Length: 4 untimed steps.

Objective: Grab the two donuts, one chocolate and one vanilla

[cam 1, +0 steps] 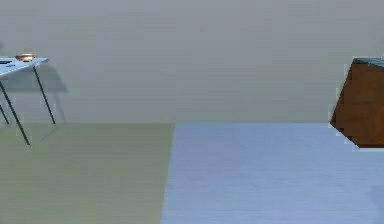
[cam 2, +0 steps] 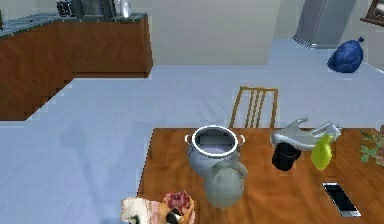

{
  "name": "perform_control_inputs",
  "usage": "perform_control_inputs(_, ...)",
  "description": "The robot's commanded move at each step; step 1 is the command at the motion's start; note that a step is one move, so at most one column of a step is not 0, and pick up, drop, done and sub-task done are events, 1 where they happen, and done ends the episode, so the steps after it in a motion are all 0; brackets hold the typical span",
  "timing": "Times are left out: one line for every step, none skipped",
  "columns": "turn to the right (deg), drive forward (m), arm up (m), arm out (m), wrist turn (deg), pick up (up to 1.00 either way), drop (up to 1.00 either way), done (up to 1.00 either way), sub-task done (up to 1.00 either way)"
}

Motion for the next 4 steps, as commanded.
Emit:
perform_control_inputs(0.0,0.0,0.5,0.0,0.0,0.0,0.0,0.0,0.0)
perform_control_inputs(0.0,0.0,0.22,0.0,0.0,0.0,0.0,0.0,0.0)
perform_control_inputs(0.0,0.0,0.0,0.0,45.0,0.0,0.0,0.0,0.0)
perform_control_inputs(0.0,0.0,0.0,0.0,45.0,0.0,0.0,0.0,0.0)
